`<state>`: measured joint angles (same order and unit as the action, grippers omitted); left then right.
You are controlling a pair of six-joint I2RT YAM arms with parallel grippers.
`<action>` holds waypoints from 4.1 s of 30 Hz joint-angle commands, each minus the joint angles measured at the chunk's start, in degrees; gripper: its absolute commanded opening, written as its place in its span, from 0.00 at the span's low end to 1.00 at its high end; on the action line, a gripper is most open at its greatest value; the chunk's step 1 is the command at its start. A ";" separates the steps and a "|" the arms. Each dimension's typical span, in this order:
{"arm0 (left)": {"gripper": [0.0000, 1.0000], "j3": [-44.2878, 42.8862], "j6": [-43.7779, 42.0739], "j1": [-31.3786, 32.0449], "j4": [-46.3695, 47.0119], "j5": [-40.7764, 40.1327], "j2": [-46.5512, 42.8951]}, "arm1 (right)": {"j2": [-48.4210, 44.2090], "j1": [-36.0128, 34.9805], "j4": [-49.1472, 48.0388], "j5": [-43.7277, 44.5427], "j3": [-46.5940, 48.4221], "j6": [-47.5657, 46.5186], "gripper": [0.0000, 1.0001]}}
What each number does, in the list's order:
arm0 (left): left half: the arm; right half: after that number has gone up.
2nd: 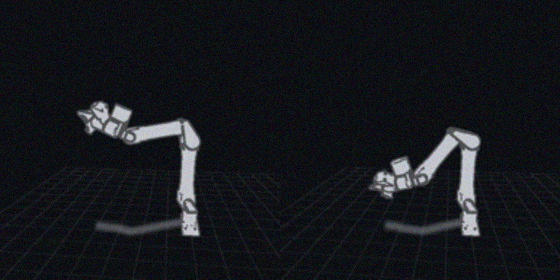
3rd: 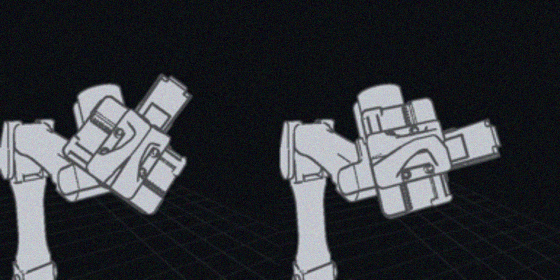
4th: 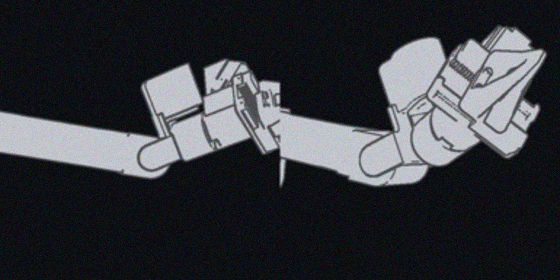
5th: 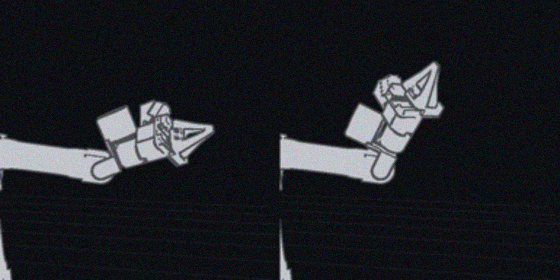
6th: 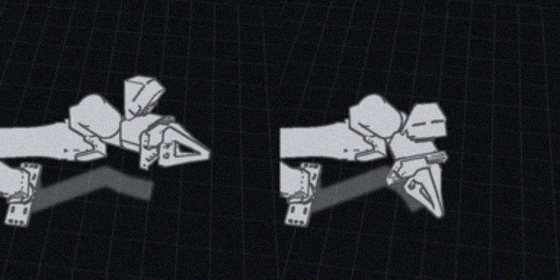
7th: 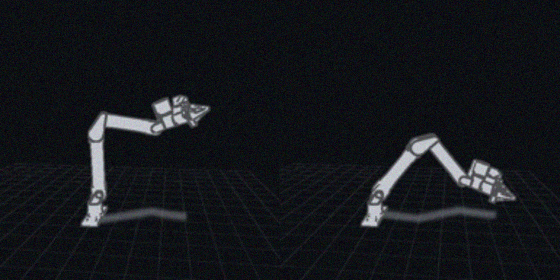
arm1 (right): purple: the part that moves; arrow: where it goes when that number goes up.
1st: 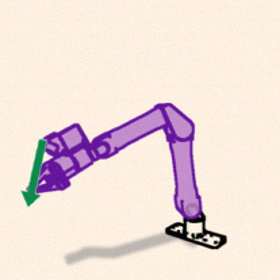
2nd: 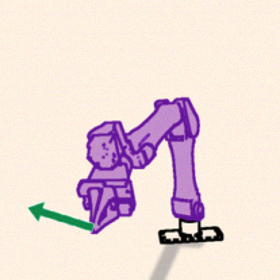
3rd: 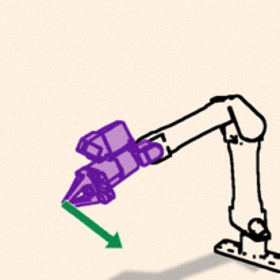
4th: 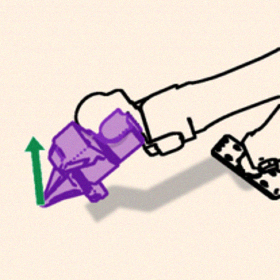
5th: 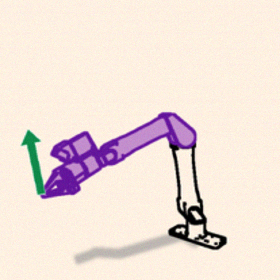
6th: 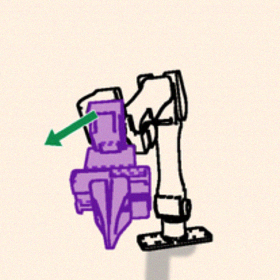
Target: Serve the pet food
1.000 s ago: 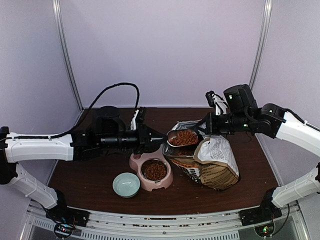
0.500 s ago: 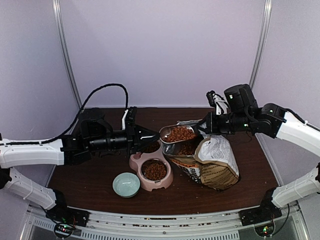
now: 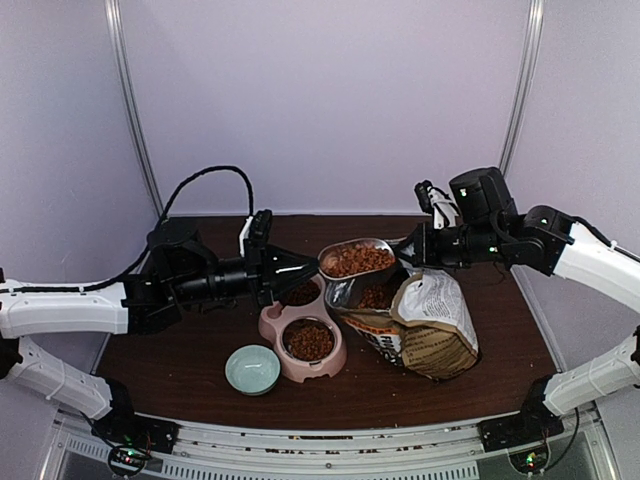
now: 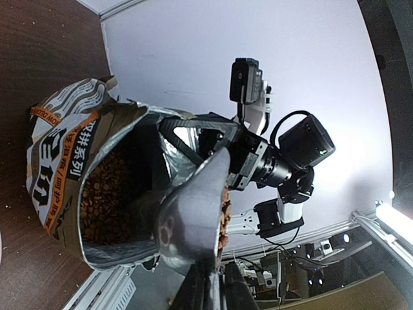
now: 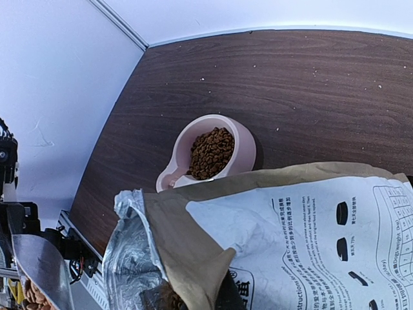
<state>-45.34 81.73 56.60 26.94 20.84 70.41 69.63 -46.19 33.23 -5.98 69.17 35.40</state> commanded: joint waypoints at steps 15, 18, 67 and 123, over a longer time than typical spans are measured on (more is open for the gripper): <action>0.00 8.99 -1.15 -7.69 -4.40 -0.36 -12.06 | -3.14 1.24 -2.73 2.88 3.43 -0.21 0.00; 0.00 11.22 -1.37 -9.17 -5.82 0.60 -14.11 | -2.88 1.34 -2.58 3.05 3.44 -0.24 0.00; 0.00 14.84 -17.65 -17.99 -34.79 2.10 -16.87 | -1.70 2.03 -1.33 3.38 5.01 -1.25 0.00; 0.00 -12.67 -40.23 -14.41 -65.84 -4.98 -4.77 | -1.05 2.68 -1.36 2.98 5.11 -1.82 0.00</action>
<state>-54.26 44.36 40.16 -37.06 18.22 64.10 69.47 -44.31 36.51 -5.13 71.02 34.41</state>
